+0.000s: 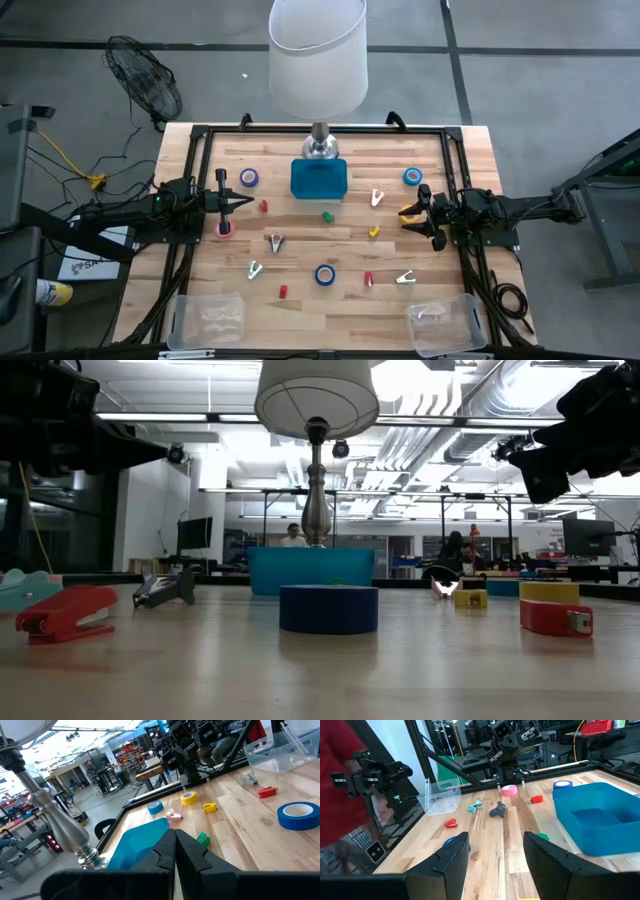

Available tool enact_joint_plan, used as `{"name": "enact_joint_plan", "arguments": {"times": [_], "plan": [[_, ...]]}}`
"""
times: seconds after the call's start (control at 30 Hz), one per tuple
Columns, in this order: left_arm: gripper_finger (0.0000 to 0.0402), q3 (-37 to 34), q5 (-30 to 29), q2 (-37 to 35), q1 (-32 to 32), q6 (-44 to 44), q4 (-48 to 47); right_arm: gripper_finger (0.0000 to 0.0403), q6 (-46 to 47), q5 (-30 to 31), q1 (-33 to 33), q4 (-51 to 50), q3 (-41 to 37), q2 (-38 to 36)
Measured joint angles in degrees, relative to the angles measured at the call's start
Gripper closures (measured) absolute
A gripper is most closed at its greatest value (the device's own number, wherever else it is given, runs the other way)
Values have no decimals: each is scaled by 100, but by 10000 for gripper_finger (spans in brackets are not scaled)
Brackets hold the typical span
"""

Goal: Pick and place Stapler, Stapler remover, tape

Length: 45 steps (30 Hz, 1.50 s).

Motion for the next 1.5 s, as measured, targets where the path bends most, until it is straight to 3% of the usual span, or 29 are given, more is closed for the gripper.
{"name": "enact_joint_plan", "arguments": {"times": [0.73,0.87,1.2,1.5], "plan": [[400,1,1,0,-1,0,0,222,2,13,1,15,-1,0],[400,1,0,-1,1,0,0,222,426,57,2,54,1,-2],[400,-1,0,1,0,0,0,222,2221,2174,0,174,-1,13],[400,-1,0,-1,0,0,0,222,2444,1819,0,186,-1,13]]}}
